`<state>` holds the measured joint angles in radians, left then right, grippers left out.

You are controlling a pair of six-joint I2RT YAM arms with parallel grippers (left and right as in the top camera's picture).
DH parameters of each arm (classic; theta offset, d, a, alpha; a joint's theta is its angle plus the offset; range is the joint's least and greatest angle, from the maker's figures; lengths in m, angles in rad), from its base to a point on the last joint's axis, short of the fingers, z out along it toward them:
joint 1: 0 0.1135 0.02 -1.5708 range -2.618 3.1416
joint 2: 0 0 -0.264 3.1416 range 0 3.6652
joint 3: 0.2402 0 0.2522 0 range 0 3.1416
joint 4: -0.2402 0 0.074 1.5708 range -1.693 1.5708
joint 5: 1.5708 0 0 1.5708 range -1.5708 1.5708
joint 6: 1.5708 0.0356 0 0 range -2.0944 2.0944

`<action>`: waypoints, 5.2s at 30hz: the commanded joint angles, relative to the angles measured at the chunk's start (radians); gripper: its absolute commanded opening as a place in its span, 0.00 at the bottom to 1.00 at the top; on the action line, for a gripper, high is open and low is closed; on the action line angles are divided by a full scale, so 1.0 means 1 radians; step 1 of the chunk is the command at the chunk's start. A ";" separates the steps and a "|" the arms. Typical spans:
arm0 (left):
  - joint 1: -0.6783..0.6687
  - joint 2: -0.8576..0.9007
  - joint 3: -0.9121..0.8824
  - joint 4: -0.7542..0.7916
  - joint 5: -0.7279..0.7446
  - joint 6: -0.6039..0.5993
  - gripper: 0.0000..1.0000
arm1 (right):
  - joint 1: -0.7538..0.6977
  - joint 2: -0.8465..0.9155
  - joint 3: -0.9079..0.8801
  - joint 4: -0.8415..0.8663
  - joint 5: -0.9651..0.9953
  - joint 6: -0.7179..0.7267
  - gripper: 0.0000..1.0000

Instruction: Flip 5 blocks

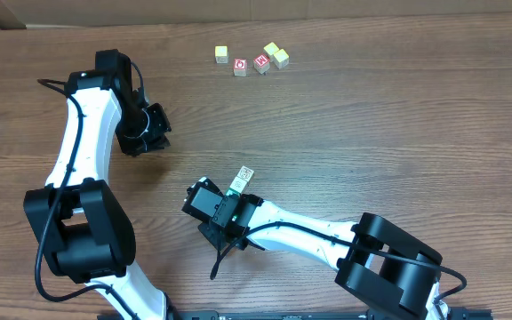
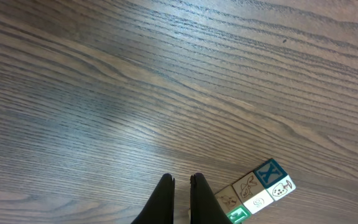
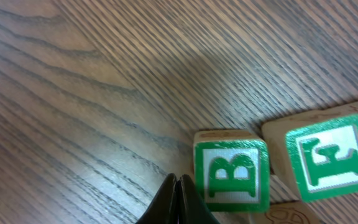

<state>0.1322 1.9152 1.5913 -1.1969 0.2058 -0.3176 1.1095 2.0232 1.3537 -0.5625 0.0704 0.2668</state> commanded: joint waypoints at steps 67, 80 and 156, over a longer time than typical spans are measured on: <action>-0.135 -0.021 -0.004 0.023 -0.034 0.015 0.05 | -0.136 -0.067 0.167 -0.283 0.040 0.027 0.04; -0.135 -0.021 -0.004 0.022 -0.060 0.014 0.15 | -0.308 -0.143 0.173 -0.481 -0.120 0.183 0.49; -0.135 -0.019 -0.033 0.050 -0.060 0.014 0.26 | -0.333 -0.160 -0.157 -0.070 -0.117 0.471 0.04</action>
<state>0.0013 1.9152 1.5635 -1.1511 0.1532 -0.3107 0.7574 1.8935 1.1782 -0.6418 -0.0452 0.7185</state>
